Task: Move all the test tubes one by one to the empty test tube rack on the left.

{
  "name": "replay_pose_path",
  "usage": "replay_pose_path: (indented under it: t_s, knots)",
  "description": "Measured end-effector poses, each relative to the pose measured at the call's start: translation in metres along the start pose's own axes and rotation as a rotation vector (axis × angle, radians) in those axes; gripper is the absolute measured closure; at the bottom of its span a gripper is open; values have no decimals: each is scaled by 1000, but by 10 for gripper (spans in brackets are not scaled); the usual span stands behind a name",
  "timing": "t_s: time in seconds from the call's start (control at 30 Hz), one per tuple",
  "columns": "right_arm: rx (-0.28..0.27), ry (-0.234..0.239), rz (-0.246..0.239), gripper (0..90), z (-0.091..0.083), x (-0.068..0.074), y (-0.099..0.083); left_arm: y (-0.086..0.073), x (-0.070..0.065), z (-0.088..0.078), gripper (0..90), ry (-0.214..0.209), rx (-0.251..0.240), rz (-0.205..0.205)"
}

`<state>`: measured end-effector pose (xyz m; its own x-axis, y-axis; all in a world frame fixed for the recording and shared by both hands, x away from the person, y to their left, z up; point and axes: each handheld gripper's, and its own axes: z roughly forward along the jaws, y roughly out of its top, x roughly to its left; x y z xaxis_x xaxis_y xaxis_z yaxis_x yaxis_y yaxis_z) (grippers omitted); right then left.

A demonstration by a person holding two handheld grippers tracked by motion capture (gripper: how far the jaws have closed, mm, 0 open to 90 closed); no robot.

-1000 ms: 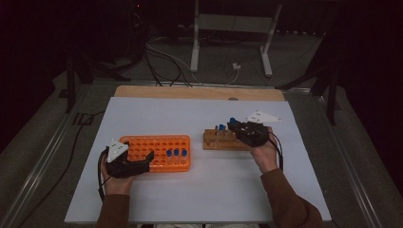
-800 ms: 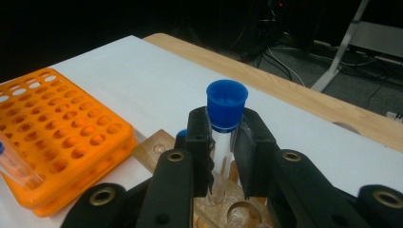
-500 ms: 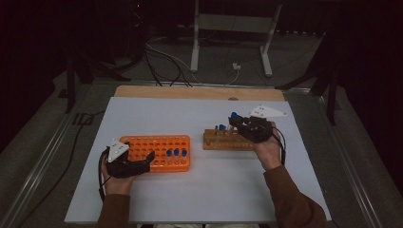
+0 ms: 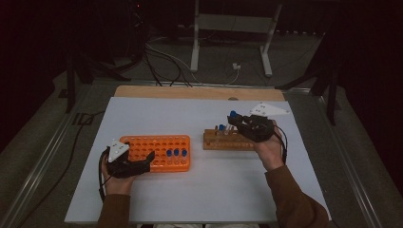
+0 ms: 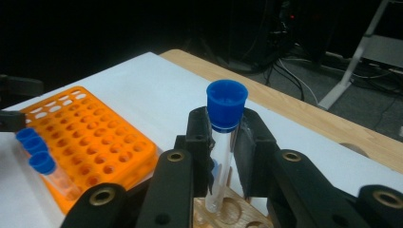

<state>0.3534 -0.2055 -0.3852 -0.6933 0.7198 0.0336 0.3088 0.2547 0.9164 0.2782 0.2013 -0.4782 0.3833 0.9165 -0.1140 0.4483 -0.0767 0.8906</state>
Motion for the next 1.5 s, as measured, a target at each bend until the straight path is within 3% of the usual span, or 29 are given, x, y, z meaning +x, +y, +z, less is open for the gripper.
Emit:
replay_pose_path:
  t_s: [0.4,0.6,0.93,1.5]
  knots:
    - [-2,67,-5,770,8,19,6,1,-1,-1,7,-3,-6,-3]
    - [1,104,0,770,18,28,8,7,-8,-4,7,2,-30,16]
    - [12,152,-24,770,38,50,20,34,-25,-7,8,-54,-67,93]
    - [33,189,-48,770,67,72,38,58,-30,6,19,-123,-109,115]
